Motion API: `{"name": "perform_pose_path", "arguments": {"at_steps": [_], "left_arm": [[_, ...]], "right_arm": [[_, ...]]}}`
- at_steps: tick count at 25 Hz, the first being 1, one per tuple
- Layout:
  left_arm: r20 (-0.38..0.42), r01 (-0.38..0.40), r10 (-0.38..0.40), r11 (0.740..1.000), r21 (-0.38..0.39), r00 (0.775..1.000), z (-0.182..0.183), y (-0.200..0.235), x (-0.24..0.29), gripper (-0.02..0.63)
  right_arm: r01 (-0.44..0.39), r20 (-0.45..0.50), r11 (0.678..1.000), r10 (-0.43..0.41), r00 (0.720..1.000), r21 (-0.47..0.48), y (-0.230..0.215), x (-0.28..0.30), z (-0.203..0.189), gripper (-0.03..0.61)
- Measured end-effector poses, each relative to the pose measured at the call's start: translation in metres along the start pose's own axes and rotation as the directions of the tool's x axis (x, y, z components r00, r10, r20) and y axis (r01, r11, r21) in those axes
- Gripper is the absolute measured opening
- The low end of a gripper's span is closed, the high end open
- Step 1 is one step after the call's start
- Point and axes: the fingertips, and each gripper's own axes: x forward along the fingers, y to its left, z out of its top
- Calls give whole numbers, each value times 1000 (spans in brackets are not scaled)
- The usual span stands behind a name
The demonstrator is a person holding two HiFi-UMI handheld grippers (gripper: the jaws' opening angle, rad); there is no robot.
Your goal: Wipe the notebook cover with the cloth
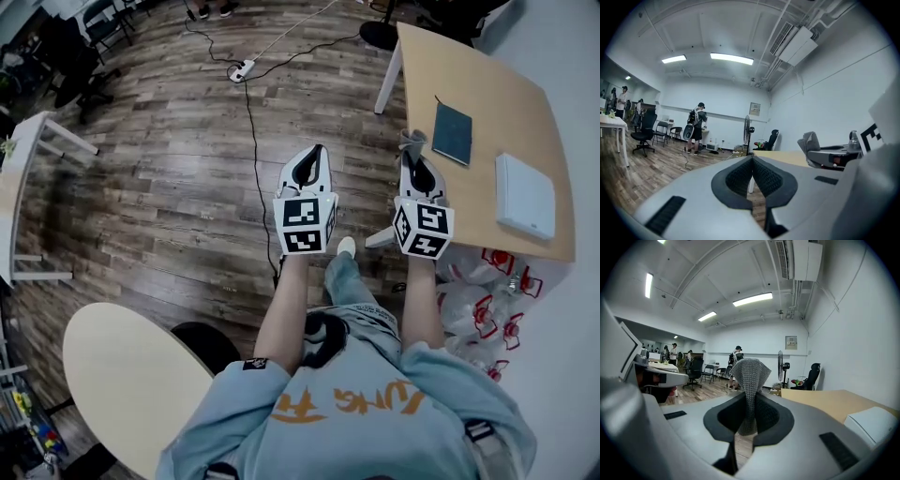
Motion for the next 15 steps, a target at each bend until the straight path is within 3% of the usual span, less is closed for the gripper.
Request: {"name": "perform_pose_path", "arguments": {"at_steps": [7,15], "left_arm": [[-58,16,-16,1000,2,998,3,-11,102,17],[-58,68,-66,997,28,996,26,-46,216,17]], "right_arm": [[15,-29,1000,-15,999,26,-62,76,1,28],[72,-19,996,-71,997,56,-155,153,14,28]]}}
